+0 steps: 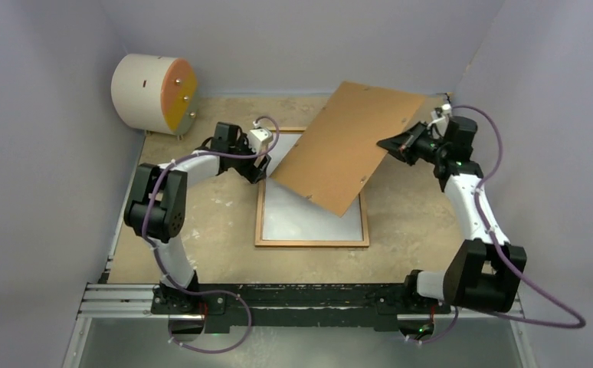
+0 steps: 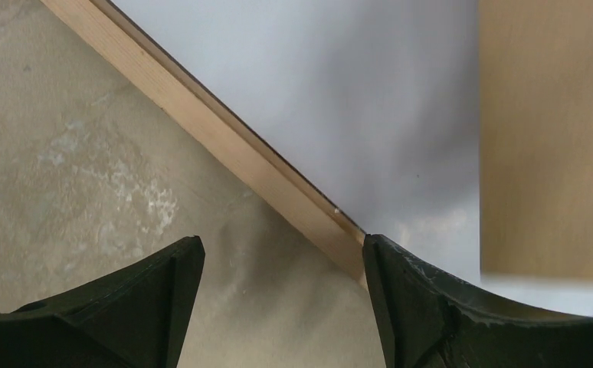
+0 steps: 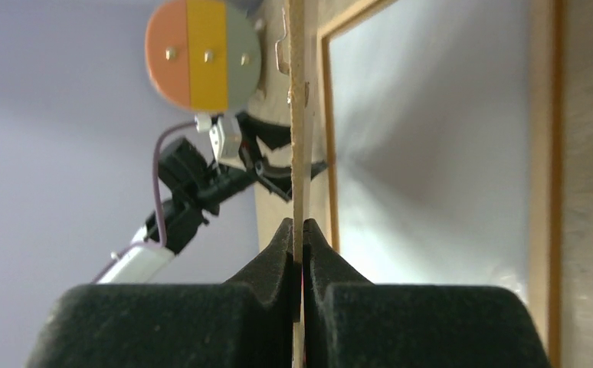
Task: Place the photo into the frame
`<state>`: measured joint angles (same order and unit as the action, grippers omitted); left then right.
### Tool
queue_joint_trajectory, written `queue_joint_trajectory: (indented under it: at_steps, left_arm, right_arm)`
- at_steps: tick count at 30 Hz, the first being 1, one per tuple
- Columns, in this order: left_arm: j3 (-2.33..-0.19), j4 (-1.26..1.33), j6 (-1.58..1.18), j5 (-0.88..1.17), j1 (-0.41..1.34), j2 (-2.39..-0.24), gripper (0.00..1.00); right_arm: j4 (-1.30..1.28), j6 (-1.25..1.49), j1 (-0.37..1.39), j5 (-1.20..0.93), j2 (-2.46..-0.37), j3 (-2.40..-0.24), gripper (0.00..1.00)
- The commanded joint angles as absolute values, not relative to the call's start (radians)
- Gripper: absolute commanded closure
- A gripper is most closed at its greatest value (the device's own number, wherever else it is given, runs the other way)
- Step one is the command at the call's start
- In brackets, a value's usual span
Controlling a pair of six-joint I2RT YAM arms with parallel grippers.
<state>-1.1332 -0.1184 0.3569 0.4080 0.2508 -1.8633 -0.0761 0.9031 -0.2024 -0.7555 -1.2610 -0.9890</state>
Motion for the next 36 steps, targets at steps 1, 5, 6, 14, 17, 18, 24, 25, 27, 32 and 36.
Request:
queue_joint_trajectory:
  at_steps: [1,5,6,14,17,18,24,25,27,32,36]
  left_arm:
    - [-1.101,-0.154,0.442,0.431,0.204,-1.768,0.19]
    - [-1.142,-0.170,0.425,0.506,0.110,-1.734,0.12]
    - [-1.155,-0.172,0.418,0.525,0.094,-1.727,0.10]
    - [-1.214,-0.258,0.435,0.576,0.081,-1.682,0.02]
    - [-1.182,-0.269,0.470,0.537,0.081,-1.676,0.02]
    - [-1.169,-0.270,0.484,0.523,0.081,-1.674,0.02]
    - [-1.100,-0.228,0.511,0.469,0.082,-1.651,0.02]
    - [-1.097,-0.226,0.512,0.467,0.083,-1.652,0.02]
    - [-1.091,-0.225,0.517,0.467,0.083,-1.660,0.02]
    - [-1.064,-0.198,0.524,0.460,0.092,-1.692,0.02]
    - [-1.049,-0.180,0.534,0.435,0.116,-1.716,0.03]
  right_arm:
    - [0.087,0.940,-0.106,-0.917,-1.310,-1.043,1.00]
    - [0.113,0.910,-0.065,-1.043,-1.382,-1.078,1.00]
    - [0.113,0.894,-0.056,-1.064,-1.397,-1.088,1.00]
    - [-0.300,0.445,-0.038,-1.139,-1.604,-1.295,1.00]
    - [-0.433,0.318,-0.037,-1.124,-1.687,-1.365,1.00]
    - [-0.459,0.291,-0.037,-1.118,-1.708,-1.385,1.00]
    - [-0.444,0.316,-0.027,-1.144,-1.777,-1.422,1.00]
    - [-0.443,0.322,-0.023,-1.149,-1.785,-1.422,1.00]
    - [-0.453,0.325,-0.016,-1.154,-1.799,-1.422,1.00]
    - [-0.477,0.315,-0.012,-1.170,-1.805,-1.419,1.00]
    - [-0.496,0.315,-0.011,-1.173,-1.825,-1.420,1.00]
